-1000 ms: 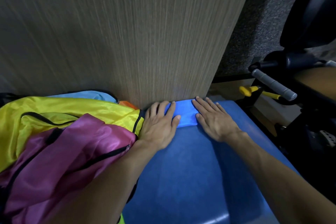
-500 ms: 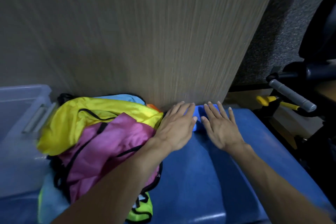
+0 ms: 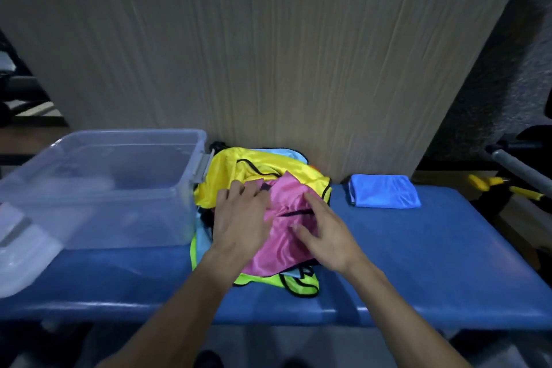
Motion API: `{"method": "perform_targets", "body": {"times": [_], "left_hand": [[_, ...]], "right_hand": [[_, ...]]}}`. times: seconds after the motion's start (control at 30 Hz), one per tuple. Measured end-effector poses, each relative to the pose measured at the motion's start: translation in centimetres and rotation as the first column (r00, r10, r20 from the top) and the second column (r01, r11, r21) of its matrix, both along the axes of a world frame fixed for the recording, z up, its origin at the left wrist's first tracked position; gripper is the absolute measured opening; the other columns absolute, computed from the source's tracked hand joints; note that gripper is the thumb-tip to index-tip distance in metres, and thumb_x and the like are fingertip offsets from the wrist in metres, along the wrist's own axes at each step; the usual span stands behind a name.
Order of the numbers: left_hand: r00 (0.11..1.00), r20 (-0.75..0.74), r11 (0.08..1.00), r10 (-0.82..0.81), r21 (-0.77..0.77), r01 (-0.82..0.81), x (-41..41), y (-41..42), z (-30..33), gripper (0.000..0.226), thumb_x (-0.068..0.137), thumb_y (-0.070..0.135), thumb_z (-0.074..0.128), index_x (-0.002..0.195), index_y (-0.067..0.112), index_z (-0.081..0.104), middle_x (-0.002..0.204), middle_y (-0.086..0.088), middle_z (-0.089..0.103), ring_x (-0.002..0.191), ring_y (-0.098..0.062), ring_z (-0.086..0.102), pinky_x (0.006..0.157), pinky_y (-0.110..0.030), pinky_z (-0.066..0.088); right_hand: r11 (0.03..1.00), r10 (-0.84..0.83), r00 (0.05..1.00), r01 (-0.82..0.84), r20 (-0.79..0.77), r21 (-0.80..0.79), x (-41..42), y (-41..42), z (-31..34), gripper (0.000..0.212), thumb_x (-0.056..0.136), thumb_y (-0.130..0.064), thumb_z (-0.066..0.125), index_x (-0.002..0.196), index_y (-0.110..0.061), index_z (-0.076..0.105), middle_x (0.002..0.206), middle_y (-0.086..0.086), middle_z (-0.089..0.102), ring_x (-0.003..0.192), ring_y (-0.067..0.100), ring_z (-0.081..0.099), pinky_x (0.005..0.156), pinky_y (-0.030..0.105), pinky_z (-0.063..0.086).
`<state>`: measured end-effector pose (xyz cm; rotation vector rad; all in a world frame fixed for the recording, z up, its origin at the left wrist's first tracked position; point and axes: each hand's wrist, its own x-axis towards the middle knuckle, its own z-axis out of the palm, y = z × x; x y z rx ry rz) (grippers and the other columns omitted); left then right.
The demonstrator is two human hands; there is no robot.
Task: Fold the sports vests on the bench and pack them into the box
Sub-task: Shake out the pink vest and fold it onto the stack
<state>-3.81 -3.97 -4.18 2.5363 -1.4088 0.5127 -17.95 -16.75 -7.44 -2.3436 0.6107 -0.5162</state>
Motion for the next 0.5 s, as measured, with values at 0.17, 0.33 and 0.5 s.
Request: {"method": "perform_targets", "body": {"times": [0.17,0.33,0.5], "left_hand": [[0.91,-0.247,0.861,-0.332,-0.475,0.185,0.3,2.3,1.5,0.008,0.096,0.025,0.067,0.095,0.026,0.059,0.091,0.012,0.061,0.082,-0.016,0.055,0.071,-0.036,0.044],[0.676,-0.423,0.65,-0.603,-0.752,0.108,-1.0,2.4,4.6,0.013,0.103,0.028,0.057,0.091,0.028,0.058,0.075,0.013,0.059,0.066,-0.009,0.053,0.066,-0.031,0.043],[0.558,-0.463,0.521,-0.688,-0.851,-0.064,1.3,0.8,6.7,0.018,0.1,0.015,0.063,0.094,0.03,0.071,0.085,0.018,0.073,0.082,0.0,0.063,0.079,-0.023,0.048]], "right_hand": [[0.999,0.05,0.997,-0.051,0.059,0.008,-0.6,1.7,0.4,0.081,0.09,-0.031,0.073,0.158,-0.018,0.03,0.154,-0.007,0.039,0.141,0.011,0.037,0.114,0.02,0.029],[0.996,0.091,0.993,-0.088,0.081,-0.033,-1.1,2.2,-0.3,0.056,0.077,-0.017,0.081,0.129,-0.016,0.06,0.131,-0.01,0.054,0.118,0.012,0.054,0.103,0.027,0.044],[0.985,-0.124,0.965,0.091,0.232,0.147,-3.4,-0.6,0.1,0.011,0.09,-0.017,0.065,0.081,-0.022,0.063,0.075,-0.008,0.064,0.069,0.016,0.056,0.069,0.038,0.05]]}}
